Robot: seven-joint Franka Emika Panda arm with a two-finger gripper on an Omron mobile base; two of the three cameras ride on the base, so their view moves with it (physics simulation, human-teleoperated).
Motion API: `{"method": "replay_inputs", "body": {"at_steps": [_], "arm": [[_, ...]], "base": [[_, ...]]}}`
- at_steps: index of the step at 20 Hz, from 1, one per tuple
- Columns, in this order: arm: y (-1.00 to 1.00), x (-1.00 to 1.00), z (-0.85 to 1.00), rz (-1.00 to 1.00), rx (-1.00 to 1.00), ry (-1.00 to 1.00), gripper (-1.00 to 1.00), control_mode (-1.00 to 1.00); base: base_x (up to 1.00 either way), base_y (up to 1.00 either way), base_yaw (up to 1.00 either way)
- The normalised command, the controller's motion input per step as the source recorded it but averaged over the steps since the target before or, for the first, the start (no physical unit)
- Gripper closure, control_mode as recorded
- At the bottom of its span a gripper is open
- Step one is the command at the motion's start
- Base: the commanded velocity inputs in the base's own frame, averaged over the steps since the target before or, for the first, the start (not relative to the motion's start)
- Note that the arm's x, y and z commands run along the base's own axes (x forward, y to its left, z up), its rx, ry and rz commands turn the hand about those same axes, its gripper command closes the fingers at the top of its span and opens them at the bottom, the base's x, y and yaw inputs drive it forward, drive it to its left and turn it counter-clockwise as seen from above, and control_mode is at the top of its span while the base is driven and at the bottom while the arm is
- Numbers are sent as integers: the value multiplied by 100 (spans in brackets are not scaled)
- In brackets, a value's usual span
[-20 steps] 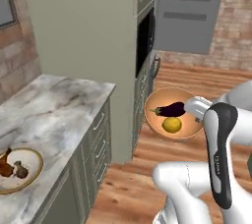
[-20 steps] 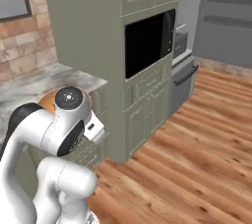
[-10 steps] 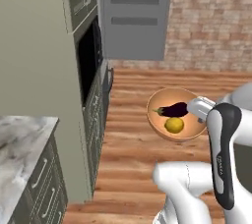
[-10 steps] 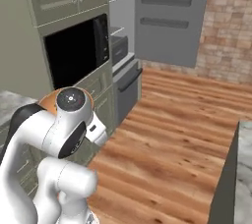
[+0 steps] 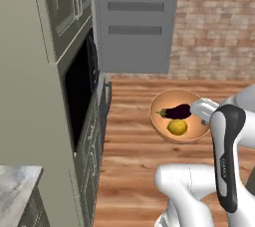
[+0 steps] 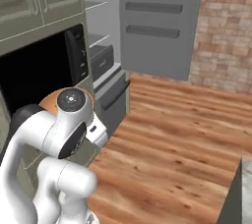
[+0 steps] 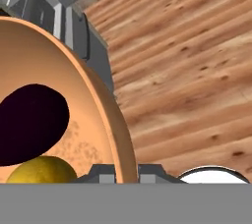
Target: Place the bowl with the lemon and eggplant on the top shelf of the fridge. Place the bowl with the chicken drumsticks on the second highest shelf of the fridge.
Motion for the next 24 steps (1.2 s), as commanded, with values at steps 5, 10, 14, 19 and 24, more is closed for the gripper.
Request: {"method": "replay_inputs", "body": {"at_steps": [5,10,14,19,24], "arm": [[0,0,0,0,0,0,100,100],[0,0,0,0,0,0,100,100],[0,0,0,0,0,0,100,100],[0,0,0,0,0,0,100,100],[0,0,0,0,0,0,100,100]], "base": [[100,8,-2],[100,0,0],[100,0,0],[100,-3,8],[88,-40,61]]}}
